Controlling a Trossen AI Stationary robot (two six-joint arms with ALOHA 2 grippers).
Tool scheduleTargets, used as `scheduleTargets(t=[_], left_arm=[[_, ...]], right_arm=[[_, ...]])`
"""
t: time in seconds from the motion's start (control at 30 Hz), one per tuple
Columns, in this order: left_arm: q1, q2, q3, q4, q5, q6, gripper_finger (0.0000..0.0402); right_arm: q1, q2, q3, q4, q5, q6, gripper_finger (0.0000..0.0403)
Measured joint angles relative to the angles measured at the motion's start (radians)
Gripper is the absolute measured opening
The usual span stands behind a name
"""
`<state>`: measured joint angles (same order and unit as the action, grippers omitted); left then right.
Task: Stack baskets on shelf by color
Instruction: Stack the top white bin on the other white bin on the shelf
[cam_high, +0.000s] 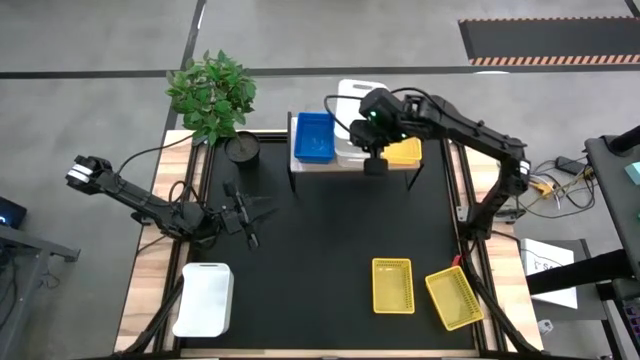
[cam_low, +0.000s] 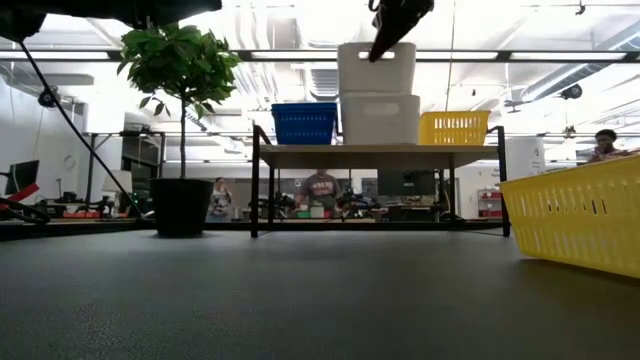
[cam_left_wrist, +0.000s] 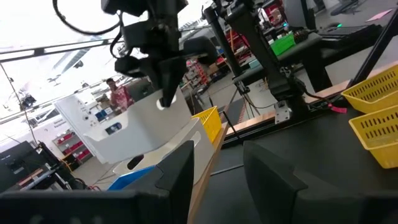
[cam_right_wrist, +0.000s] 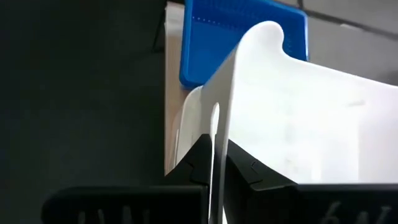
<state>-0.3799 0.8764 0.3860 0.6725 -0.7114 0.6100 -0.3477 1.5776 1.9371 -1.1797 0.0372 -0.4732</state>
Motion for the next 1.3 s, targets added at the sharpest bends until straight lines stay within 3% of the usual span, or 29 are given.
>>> scheduleTargets(t=[0.5,1.3], left_arm=[[0.000,0.000,0.000,0.000,0.000,0.000,0.0122],[0.000,0.000,0.000,0.000,0.000,0.000,0.0122]], right_arm=[[-0.031,0.099,0.037,-0.049,-0.019,0.001,0.0008],[-0.031,0.093,0.036,-0.106,-0.019,0.016,0.0008]])
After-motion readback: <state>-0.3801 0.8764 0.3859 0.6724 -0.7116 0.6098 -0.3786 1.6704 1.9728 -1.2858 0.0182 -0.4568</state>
